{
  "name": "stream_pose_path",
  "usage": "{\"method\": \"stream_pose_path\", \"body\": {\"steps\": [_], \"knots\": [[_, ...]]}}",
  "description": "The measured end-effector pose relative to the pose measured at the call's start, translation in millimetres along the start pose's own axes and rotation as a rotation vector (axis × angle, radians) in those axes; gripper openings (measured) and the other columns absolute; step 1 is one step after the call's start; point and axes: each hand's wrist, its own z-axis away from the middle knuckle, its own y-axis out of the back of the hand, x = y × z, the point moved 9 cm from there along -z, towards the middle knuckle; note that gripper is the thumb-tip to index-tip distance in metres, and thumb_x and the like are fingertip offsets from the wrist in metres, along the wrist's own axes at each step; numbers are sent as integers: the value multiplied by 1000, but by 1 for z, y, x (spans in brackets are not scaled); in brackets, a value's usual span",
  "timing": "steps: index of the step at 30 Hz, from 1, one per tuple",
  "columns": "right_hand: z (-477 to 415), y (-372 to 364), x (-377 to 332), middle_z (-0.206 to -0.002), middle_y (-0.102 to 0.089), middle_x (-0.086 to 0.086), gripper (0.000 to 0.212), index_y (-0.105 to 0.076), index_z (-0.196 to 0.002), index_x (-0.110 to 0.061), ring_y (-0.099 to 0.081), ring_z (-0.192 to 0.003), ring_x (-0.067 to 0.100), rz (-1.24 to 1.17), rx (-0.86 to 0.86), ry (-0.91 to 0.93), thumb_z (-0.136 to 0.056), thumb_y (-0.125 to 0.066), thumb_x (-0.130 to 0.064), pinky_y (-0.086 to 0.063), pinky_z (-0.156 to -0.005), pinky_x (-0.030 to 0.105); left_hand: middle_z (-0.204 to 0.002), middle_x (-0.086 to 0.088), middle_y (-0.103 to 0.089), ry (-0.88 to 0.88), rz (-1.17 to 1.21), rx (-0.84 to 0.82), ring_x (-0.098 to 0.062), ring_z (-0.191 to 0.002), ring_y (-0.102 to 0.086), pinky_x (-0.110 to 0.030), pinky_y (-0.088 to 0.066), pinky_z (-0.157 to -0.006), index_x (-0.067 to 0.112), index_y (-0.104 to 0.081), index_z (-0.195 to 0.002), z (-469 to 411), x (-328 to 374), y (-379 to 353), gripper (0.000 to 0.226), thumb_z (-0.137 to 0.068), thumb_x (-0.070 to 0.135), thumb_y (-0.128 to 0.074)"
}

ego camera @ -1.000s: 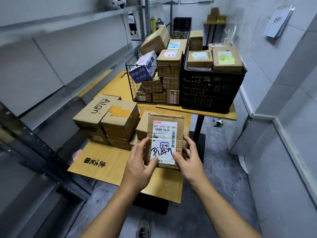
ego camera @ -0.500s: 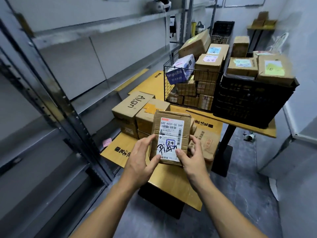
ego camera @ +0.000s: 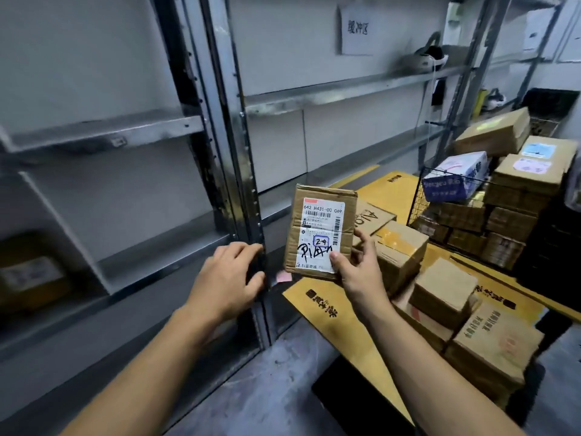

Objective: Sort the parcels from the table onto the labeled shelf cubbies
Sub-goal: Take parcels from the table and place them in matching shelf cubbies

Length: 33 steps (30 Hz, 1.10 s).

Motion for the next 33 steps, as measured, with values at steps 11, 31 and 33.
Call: {"method": "stream_pose_path", "body": {"steps": [11, 31, 33], "knots": [[-9, -181, -29, -120, -61, -8, 64, -39, -109, -72, -63, -108, 4, -14, -190, 149, -94, -69, -18, -57, -91, 38, -140, 5, -46, 160, -185, 20, -19, -127, -41, -39, -36, -104, 29, -38, -144, 41, -158, 85, 55, -92, 46, -48], [-59, -406, 43, -124, -59, -4, 52, -37, -137, -39, -62, -103, -7, 41, -502, 89, -98, -62, -14, -54, -77, 14, -139, 5, -47, 447, -172, -44, -19, -124, -44, -40, -39, -102, 31, -39, -142, 52, -331, 43, 52, -93, 45, -46], [-74, -433, 56, -124, -58, -6, 51, -37, -136, -37, -61, -101, -10, 43, -543, 78, -99, -61, -12, -53, -77, 13, -140, 6, -47, 490, -175, -53, -19, -125, -44, -39, -39, -102, 31, -38, -143, 46, -349, 36, 52, -93, 45, -47]]}}
